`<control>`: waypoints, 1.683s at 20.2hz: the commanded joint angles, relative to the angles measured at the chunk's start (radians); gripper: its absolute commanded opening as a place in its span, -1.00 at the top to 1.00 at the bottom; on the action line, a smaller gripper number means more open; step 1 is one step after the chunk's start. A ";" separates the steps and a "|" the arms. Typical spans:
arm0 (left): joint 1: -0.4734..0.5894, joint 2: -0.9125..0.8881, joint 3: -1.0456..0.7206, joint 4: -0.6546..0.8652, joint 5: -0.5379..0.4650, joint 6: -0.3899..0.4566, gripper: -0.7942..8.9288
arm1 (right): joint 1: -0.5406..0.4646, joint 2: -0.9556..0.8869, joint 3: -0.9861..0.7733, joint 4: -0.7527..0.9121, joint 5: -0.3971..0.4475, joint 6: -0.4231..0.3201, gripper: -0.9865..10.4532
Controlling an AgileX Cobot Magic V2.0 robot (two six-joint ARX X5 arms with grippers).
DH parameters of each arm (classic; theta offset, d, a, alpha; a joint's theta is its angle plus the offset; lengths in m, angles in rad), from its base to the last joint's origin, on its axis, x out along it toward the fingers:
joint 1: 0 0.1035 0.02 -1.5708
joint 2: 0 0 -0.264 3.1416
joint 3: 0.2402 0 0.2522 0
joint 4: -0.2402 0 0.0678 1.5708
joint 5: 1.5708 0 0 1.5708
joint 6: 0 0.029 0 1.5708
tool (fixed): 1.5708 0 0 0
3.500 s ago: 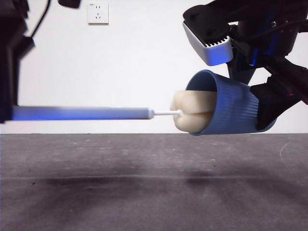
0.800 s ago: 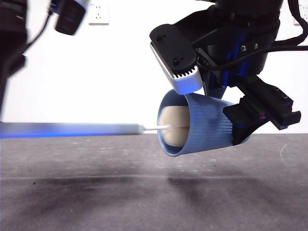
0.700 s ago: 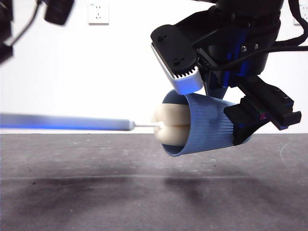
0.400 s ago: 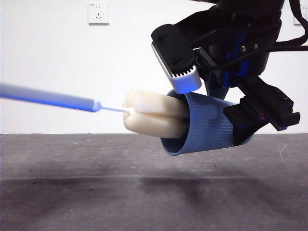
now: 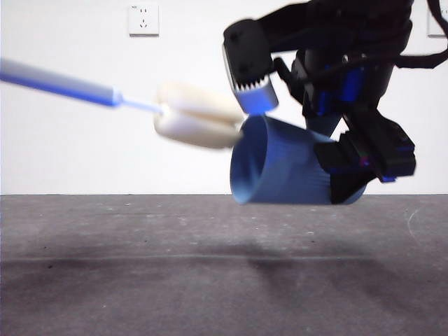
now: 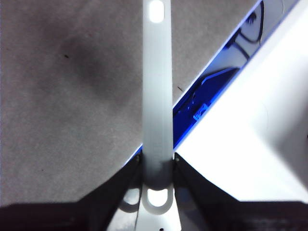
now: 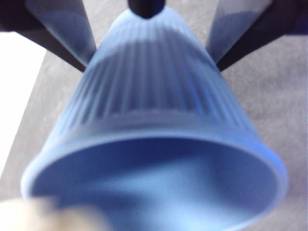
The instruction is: Pick up the cup brush,pick up the cup,insert the brush into the cup,clean the cup,put the cup brush back,put the cup back to the fixed position on the table
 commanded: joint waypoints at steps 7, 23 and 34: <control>0.003 -0.045 -0.004 -0.048 -0.098 -0.165 0.85 | -0.007 -0.130 0.000 0.006 0.000 0.343 0.86; 0.003 0.042 -0.117 0.474 -0.241 -0.513 0.85 | -0.006 -0.533 0.000 0.027 -0.188 0.895 0.86; 0.058 0.315 -0.337 0.978 -0.277 -0.626 0.85 | -0.005 -0.655 0.000 0.036 -0.266 0.975 0.86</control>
